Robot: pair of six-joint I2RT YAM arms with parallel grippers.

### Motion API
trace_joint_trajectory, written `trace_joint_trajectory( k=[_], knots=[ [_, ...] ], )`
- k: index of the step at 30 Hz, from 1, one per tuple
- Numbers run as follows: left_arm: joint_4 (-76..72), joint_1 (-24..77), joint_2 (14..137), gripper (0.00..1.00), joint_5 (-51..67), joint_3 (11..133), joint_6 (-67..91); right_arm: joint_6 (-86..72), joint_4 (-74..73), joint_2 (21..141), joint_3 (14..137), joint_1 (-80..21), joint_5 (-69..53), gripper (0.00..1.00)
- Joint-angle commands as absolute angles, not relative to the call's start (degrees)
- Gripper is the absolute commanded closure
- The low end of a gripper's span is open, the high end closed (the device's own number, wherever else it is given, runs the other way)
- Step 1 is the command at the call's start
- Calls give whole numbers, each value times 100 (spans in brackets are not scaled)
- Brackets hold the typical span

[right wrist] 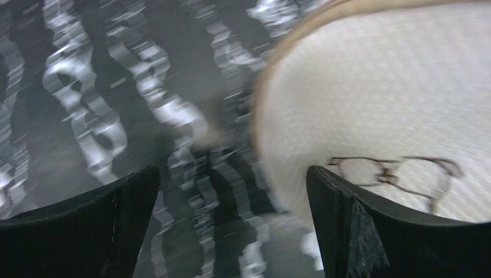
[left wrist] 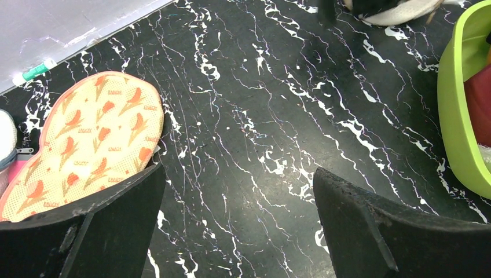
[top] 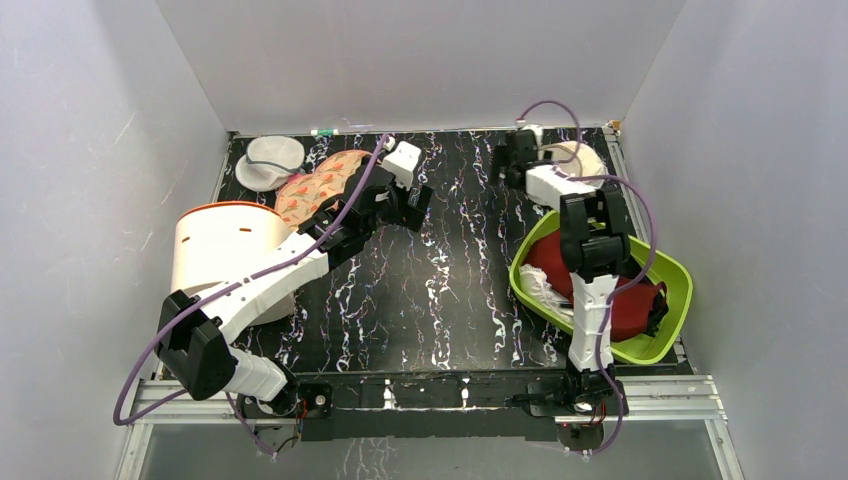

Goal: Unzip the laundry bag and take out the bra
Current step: Move the laundry bag to the center of the board.

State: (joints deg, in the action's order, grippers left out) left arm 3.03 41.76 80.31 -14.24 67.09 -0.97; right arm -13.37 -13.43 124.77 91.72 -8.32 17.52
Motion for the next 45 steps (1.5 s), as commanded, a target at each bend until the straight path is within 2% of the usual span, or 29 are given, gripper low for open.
trace_joint_trajectory(
  k=[1,12,18,27,30,33,37,41,45],
  knots=[
    [224,4210,7971,2,-1558,6764,-207,-1464,-1660,12308,8985,-1729,1278,2],
    [75,4209,7671,2,-2026,6631,-419,-2428,-2210,11136,7863,-3573,-223,2],
    [-45,4207,7369,2,-2243,6536,-445,-2960,-1900,9923,7285,-3810,-1784,2],
    [-170,4206,7160,2,-2258,6429,-371,-2554,-2938,8309,6929,-3795,-338,2],
    [-161,4205,7205,2,-2210,6437,-302,-2479,-3060,7800,6427,-3742,108,2],
    [-144,4205,7254,2,-2095,6446,-226,-2671,-2724,7460,5851,-3372,6,2],
    [-86,4202,7335,2,-1973,6489,-164,-2807,-1717,7795,5550,-2455,-1012,3],
    [-1,4209,7383,2,-1744,6571,-68,-2372,-1731,8587,6203,-2101,-744,7],
    [-79,4209,7469,2,-1263,6498,-77,-1829,-962,8945,6302,-1994,-1212,5]
  ],
)
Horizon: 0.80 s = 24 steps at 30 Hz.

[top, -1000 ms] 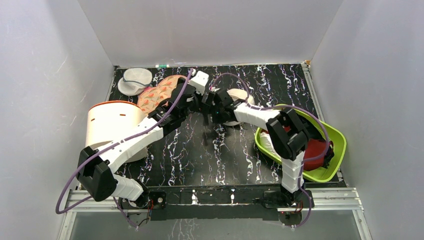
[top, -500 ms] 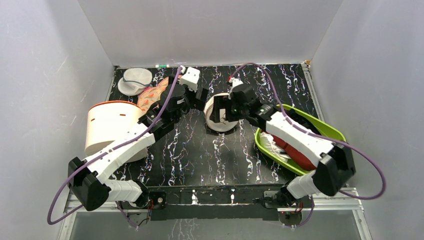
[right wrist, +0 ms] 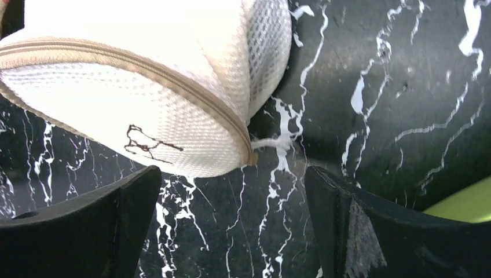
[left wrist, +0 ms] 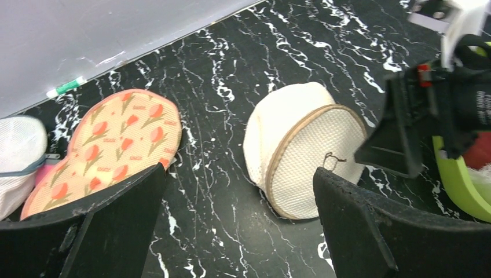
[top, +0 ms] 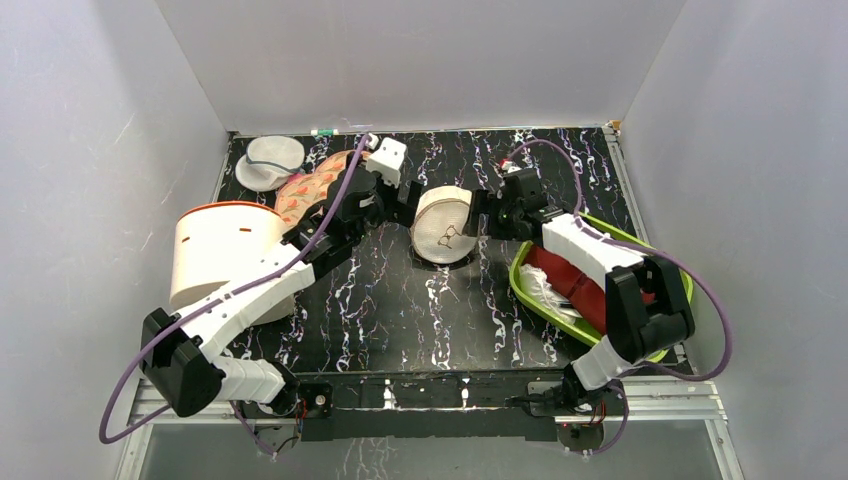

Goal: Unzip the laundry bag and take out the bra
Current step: Move the laundry bag to the center of the board, then unzip the laundry bag at the center of the board.

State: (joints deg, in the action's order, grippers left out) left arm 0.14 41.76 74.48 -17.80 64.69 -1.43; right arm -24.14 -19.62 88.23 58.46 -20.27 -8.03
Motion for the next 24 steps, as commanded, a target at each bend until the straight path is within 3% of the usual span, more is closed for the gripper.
trace_joint_trajectory(
  k=[1,8,13,18,24],
  knots=[
    [-61,4210,7558,2,-1126,6533,-71,-1746,-1013,9123,6435,-1964,-1223,5],
    [238,4203,8144,2,-111,6859,75,-1911,-933,9929,6898,-1819,-1557,12],
    [182,4206,8273,2,209,6826,151,-2251,-989,10200,6771,-1828,-2307,25],
    [121,4208,8349,2,720,6770,46,-2711,-292,9524,5865,-1828,-3014,34],
    [-214,4223,8201,2,1304,6485,-163,-2990,-372,9405,5799,-1828,-3459,56]
  ],
)
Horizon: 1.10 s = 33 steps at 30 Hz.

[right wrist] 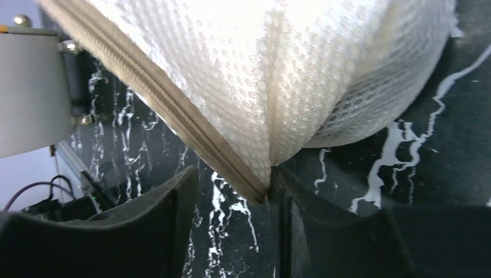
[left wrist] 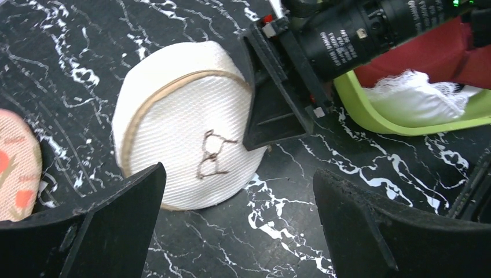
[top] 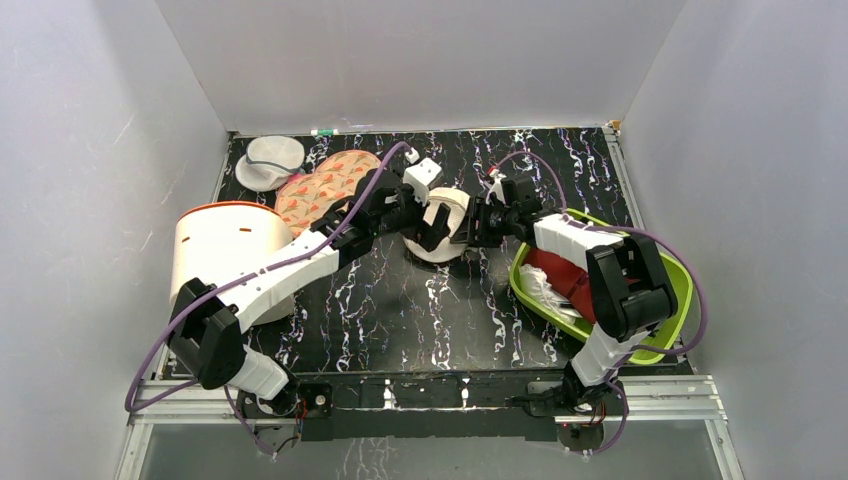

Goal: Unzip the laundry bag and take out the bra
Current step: Unzip the laundry bag at the center of the board.

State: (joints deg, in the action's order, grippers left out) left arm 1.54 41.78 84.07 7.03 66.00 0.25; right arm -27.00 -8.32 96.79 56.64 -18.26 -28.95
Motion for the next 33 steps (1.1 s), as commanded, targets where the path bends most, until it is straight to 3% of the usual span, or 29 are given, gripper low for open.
trace_joint_trajectory(
  k=[1,4,6,17,22,28,33],
  knots=[
    [-332,4231,8129,2,1324,6378,-238,-3041,-376,9382,5808,-1828,-3560,60],
    [-726,4283,7932,2,1349,5964,-608,-3156,-443,9295,5829,-1828,-3688,80],
    [-1021,4304,7863,2,1419,5650,-921,-3166,-668,9292,5971,-1828,-3721,84],
    [-1560,4573,7380,3,965,4402,-3097,-3352,-1151,8980,6035,-1828,-4625,86],
    [-1802,4694,7386,18,863,4181,-3329,-3563,-979,8846,5867,-1828,-4802,87],
    [-2261,4781,7660,21,812,4113,-3050,-4021,-479,8726,5709,-1828,-5087,87],
    [-2385,4825,8042,38,299,4336,-2862,-4038,-475,8613,5678,-1828,-5094,87]
  ],
)
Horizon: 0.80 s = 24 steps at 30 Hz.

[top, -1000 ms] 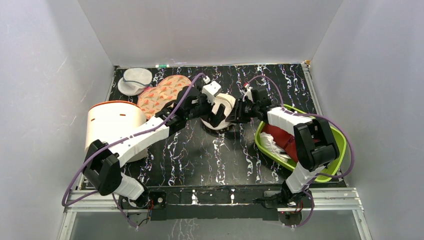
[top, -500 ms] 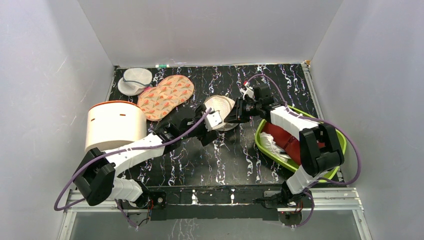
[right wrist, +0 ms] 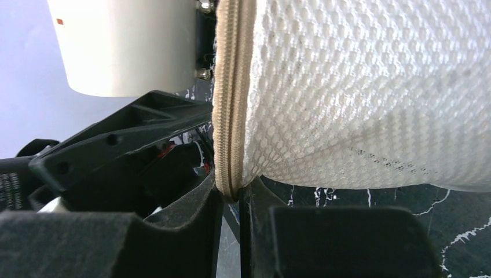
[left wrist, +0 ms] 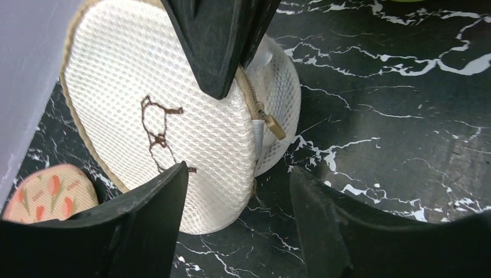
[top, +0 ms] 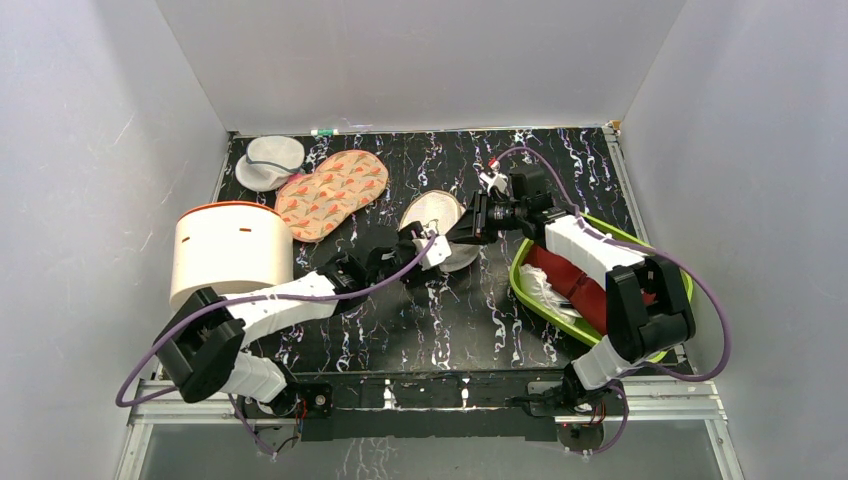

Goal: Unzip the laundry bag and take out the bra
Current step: Unzip the laundry bag at the center of the board.

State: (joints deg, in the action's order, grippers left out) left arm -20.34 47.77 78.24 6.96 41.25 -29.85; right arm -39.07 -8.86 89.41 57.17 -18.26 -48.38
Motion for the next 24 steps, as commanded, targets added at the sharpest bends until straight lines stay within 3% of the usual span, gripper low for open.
trace_joint_trajectory(
  k=[1,9,14,19,24],
  knots=[
    [-2323,4825,8090,41,152,4403,-2851,-4040,-470,8595,5660,-1828,-5096,87],
    [-1724,4825,7937,77,175,4738,-2791,-3657,-768,8534,5593,-1828,-4830,84],
    [-1302,4825,7882,100,326,4992,-2659,-3074,-1449,8507,5976,-1828,-4410,62],
    [-1231,4825,7866,100,247,5078,-2373,-2280,-2256,8209,6439,-1828,-3305,39],
    [-1016,4825,7926,100,324,5372,-1912,-1719,-2414,7560,6279,-1828,-1775,28]
  ],
)
